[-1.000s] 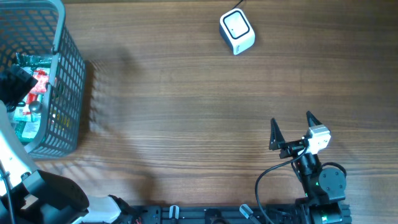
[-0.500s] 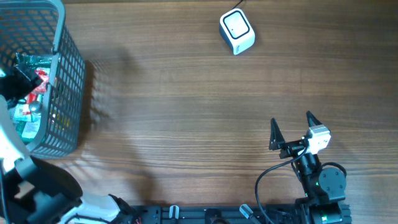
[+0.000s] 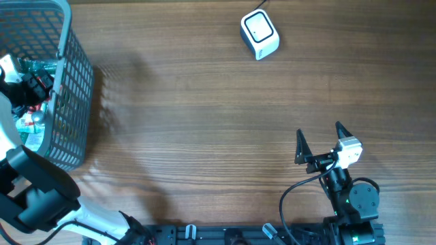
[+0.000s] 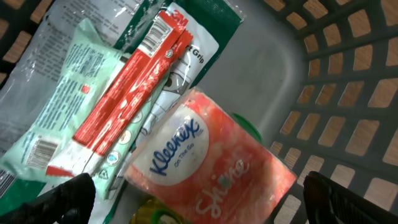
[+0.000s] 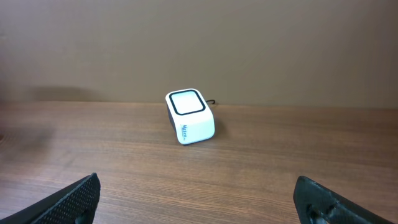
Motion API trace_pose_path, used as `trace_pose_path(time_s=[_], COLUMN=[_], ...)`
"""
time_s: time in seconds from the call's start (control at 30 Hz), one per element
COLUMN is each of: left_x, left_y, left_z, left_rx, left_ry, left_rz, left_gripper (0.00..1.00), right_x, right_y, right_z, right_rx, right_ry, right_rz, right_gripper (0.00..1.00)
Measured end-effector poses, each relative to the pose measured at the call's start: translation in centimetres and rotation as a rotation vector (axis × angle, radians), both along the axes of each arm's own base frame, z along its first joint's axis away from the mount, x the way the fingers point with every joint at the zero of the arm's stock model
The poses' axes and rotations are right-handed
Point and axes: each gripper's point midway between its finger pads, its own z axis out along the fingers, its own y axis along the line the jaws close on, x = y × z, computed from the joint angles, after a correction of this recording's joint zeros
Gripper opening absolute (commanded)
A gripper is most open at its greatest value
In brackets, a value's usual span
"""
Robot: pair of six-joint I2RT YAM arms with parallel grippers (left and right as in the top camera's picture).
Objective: Scan the item barcode
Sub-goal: 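Lower the left gripper into the basket and grasp the Kleenex pack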
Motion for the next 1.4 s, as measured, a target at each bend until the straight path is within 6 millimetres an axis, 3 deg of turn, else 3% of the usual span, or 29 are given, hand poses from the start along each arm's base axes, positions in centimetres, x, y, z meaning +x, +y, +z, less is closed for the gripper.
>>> trace_pose_path(time_s=[0.47, 0.73, 0.93, 1.07, 1.2, 1.23, 1.27, 1.4], left_x=[0.5, -0.1, -0.5, -0.6, -0.6, -0.6, -0.6, -0.4], left_y=[-1.5, -1.9, -2.2, -2.2, -2.2, -2.2, -2.2, -2.1], left_z=[-1.3, -1.5, -1.7, -1.7, -1.7, -1.7, -1.7, -1.6], left_rx=[-0.027, -0.047, -0.059, -0.062, -0.062, -0.061, -0.061, -0.054], left_ry=[0.031, 0.057, 0.073, 0.078, 0.078, 0.077, 0.077, 0.068], left_rz=[-0.052, -0.052, -0.055, -0.055, -0.057, -0.058, -0.057, -0.058], left_gripper=[0.89, 0.74, 0.73, 0.76, 0.85, 0.88, 1.00, 1.00], right_x=[0.0, 0.0, 0.0, 0.0, 0.0, 0.0, 0.0, 0.0], right_y=[0.0, 0.0, 0.0, 0.0, 0.0, 0.0, 0.0, 0.0], right_z=[0.0, 0.0, 0.0, 0.0, 0.0, 0.0, 0.0, 0.0], right_rx=[0.000, 0.000, 0.000, 0.000, 0.000, 0.000, 0.000, 0.000], right_ry=[0.000, 0.000, 0.000, 0.000, 0.000, 0.000, 0.000, 0.000], right_rz=[0.000, 0.000, 0.000, 0.000, 0.000, 0.000, 0.000, 0.000], right_gripper=[1.00, 1.00, 1.00, 1.00, 0.99, 1.00, 1.00, 1.00])
